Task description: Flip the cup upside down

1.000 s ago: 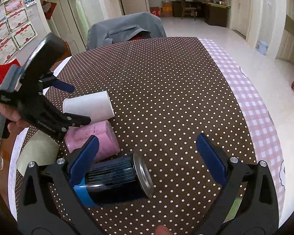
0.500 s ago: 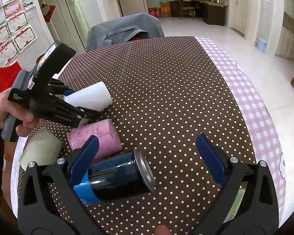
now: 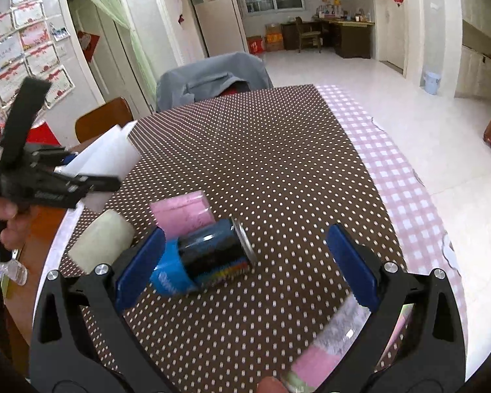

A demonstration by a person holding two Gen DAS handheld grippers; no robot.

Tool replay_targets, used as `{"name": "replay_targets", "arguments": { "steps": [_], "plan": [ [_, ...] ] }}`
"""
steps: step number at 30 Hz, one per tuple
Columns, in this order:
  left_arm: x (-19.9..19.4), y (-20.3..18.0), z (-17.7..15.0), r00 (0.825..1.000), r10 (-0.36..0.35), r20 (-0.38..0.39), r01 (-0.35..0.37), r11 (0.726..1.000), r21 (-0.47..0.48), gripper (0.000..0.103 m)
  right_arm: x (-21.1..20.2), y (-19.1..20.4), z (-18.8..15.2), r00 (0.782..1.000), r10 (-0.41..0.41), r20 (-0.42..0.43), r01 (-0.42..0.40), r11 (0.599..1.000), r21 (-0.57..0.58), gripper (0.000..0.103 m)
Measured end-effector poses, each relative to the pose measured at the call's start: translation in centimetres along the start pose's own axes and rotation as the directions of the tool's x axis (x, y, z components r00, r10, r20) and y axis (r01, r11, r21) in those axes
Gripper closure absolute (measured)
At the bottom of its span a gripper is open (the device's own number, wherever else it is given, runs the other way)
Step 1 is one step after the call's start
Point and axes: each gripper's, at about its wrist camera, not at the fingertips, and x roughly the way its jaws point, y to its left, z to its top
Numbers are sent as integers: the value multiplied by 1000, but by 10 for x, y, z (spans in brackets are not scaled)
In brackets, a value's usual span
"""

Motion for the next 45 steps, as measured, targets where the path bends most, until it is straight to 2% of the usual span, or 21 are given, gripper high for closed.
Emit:
{"name": "replay_targets", "arguments": {
  "steps": [2, 7, 14, 19, 29, 33, 36, 40, 43, 45],
  "plan": [
    [-20, -18, -13, 1000, -1, 23, 1, 1000, -2, 38, -15, -1, -12, 1000, 7, 17, -7, 1000, 3, 6],
    [-49, -67, -73, 997, -32, 77, 34, 999, -19, 38, -49, -5, -51, 999, 11, 38, -11, 1000, 9, 6],
    [-49, -126, -142, 991, -109, 75, 113, 993, -42, 38, -85, -7, -107, 999, 32, 43, -32, 999, 5, 6],
    [-32, -160, -175, 990, -135, 41, 137, 989, -63, 38, -104, -16, -129, 997, 37, 68, -38, 999, 12, 6],
    [11, -198, -186, 987, -158, -7, 156, 978, -135, 38, -112, -41, -149, 996, 35, 82, -41, 996, 75, 6],
    [13, -202, -185, 991, -136, 0, 134, 979, -151, 37, -109, -45, -153, 997, 46, 67, -52, 995, 85, 6],
    [13, -205, -182, 997, -79, -9, 77, 987, -143, 24, -108, -45, -155, 997, 52, 59, -56, 995, 81, 6],
    [2, -206, -184, 999, 1, 33, 4, 990, -139, 23, -105, -40, -156, 997, 61, 51, -65, 995, 80, 6],
    [-13, -201, -188, 995, 36, 89, -20, 985, -170, 15, -105, -34, -155, 996, 71, 51, -74, 995, 68, 6],
    [-27, -196, -194, 990, 56, 127, -31, 981, -192, 15, -108, -29, -154, 995, 77, 58, -81, 995, 59, 6]
  ]
}}
